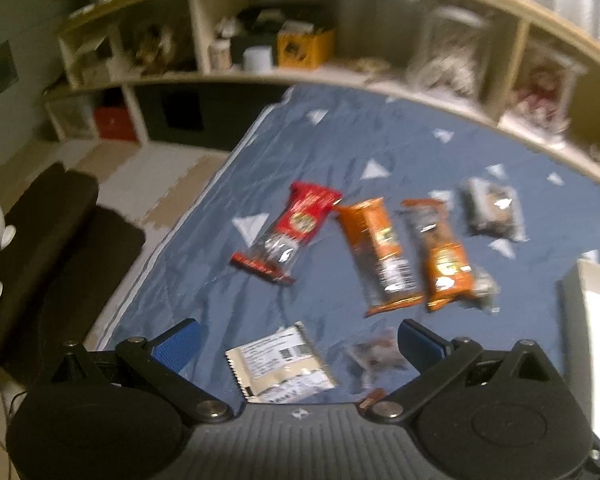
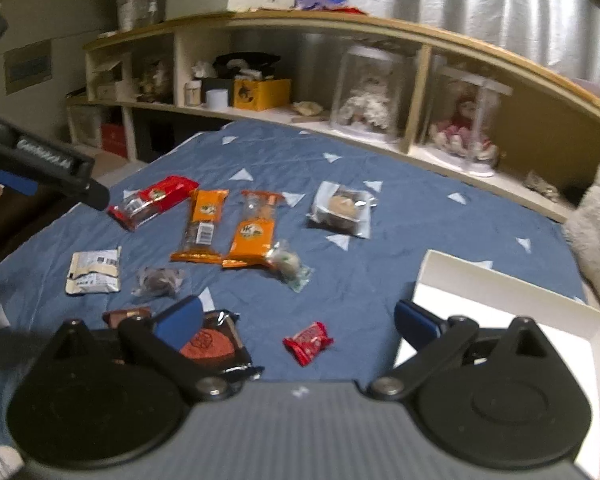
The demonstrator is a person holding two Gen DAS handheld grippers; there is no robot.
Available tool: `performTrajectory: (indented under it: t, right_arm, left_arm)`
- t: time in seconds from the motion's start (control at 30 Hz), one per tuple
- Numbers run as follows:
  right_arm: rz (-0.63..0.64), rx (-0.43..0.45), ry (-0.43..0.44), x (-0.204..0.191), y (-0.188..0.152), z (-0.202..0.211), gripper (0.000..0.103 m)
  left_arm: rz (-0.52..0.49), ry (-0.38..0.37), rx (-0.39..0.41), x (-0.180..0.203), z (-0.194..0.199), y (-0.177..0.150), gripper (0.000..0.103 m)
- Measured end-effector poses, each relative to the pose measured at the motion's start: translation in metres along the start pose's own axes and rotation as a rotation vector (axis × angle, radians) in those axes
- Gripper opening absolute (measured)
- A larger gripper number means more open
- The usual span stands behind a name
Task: Organize snacks
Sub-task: 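Grasp the white-beige packet with the left tool while the right tool grasps the dark mooncake box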
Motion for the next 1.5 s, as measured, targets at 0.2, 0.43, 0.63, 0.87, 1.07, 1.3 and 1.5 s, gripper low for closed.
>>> performTrajectory:
  t: [0.2, 0.43, 0.63, 0.87, 1.07, 1.3, 1.5]
  right_arm:
    - [-0.005, -0.075, 0.048, 0.002, -0.005, -0.032, 0.103]
    - [0.012, -0.068, 0.129, -0.009, -0.015, -0.049, 0.103]
    - [0.099, -0.086, 0.207, -0.025, -0.02, -0.057, 0.103]
    - [0.183, -0.148, 0.286, -0.041, -0.025, -0.072, 0.103]
    - [0.17, -0.204, 0.29, -0.042, -0.025, -0.089, 0.103]
    - [0.16, -0.237, 0.337, -0.045, -0.023, -0.098, 0.081]
    - [0.19, -0.275, 0.345, -0.053, -0.024, -0.092, 0.071]
  left_arm:
    - [0.049, 0.059, -0.155, -0.01, -0.049, 0.0, 0.103]
    - [0.088, 0.111, -0.261, -0.019, -0.089, -0.005, 0.103]
    - [0.093, 0.138, -0.332, -0.022, -0.102, -0.013, 0.103]
    - [0.057, 0.194, -0.351, -0.033, -0.1, -0.021, 0.103]
    - [0.067, 0.167, -0.363, -0.051, -0.105, -0.033, 0.103]
    - [0.105, 0.137, -0.364, -0.069, -0.111, -0.038, 0.103]
    - [0.017, 0.121, -0.304, -0.049, -0.094, -0.035, 0.103]
Point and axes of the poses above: each gripper's, at about its wrist camera, not at the fingertips, and z roughly against the way its jaws point, x to its right, y to its top, the point moved 2 cm from there along -z, roughly the way its jaws point, and after that the axes turned 2 degrees about x, right-handed, at the moved point
